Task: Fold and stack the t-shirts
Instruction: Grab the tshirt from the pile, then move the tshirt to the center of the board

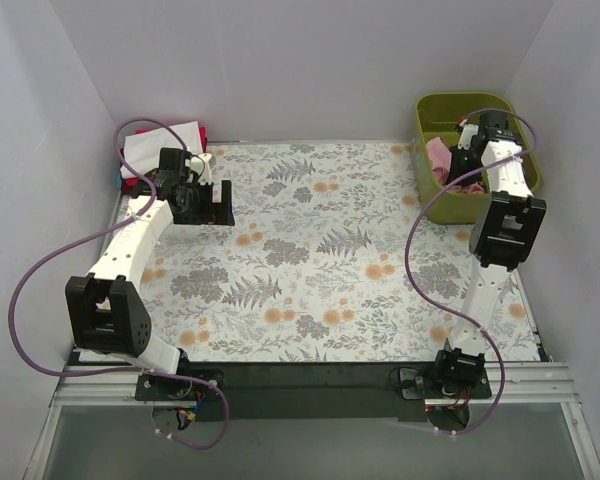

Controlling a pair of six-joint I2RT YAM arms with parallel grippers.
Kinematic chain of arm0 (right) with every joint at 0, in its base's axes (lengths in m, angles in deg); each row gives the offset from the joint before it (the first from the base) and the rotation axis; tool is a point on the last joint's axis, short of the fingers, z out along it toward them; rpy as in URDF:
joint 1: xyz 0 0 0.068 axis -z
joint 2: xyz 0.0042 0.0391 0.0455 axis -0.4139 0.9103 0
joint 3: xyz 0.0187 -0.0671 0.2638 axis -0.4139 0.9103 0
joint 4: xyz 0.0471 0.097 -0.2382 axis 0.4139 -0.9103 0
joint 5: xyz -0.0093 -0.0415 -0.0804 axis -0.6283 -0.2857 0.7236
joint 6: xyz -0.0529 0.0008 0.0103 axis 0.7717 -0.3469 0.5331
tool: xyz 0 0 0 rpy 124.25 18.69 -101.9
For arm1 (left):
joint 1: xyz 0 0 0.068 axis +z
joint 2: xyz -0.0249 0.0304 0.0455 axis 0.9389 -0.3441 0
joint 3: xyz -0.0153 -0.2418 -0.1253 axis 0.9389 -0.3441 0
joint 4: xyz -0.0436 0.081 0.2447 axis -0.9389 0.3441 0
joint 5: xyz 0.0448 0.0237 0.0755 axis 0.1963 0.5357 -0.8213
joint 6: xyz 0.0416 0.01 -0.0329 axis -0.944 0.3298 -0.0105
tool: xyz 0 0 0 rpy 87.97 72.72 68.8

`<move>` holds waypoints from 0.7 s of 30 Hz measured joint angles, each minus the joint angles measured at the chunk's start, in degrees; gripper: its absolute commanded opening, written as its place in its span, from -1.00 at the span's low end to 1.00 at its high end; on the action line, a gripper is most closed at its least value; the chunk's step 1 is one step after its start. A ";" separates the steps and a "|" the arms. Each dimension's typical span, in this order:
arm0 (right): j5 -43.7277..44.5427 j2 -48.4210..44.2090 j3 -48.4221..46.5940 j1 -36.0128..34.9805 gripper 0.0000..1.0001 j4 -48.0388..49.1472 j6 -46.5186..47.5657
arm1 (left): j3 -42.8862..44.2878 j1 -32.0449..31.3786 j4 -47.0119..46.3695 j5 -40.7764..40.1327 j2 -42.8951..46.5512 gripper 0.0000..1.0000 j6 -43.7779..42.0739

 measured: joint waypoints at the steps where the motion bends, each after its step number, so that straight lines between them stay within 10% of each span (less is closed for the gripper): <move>1: -0.55 -0.48 0.00 0.04 -0.97 -0.07 0.22 | 0.07 0.00 0.00 0.02 -0.02 0.96 0.02; 21: -25.40 -41.24 1.25 -2.84 -0.97 20.55 -11.85 | 0.09 0.00 -2.56 2.08 2.49 0.96 1.60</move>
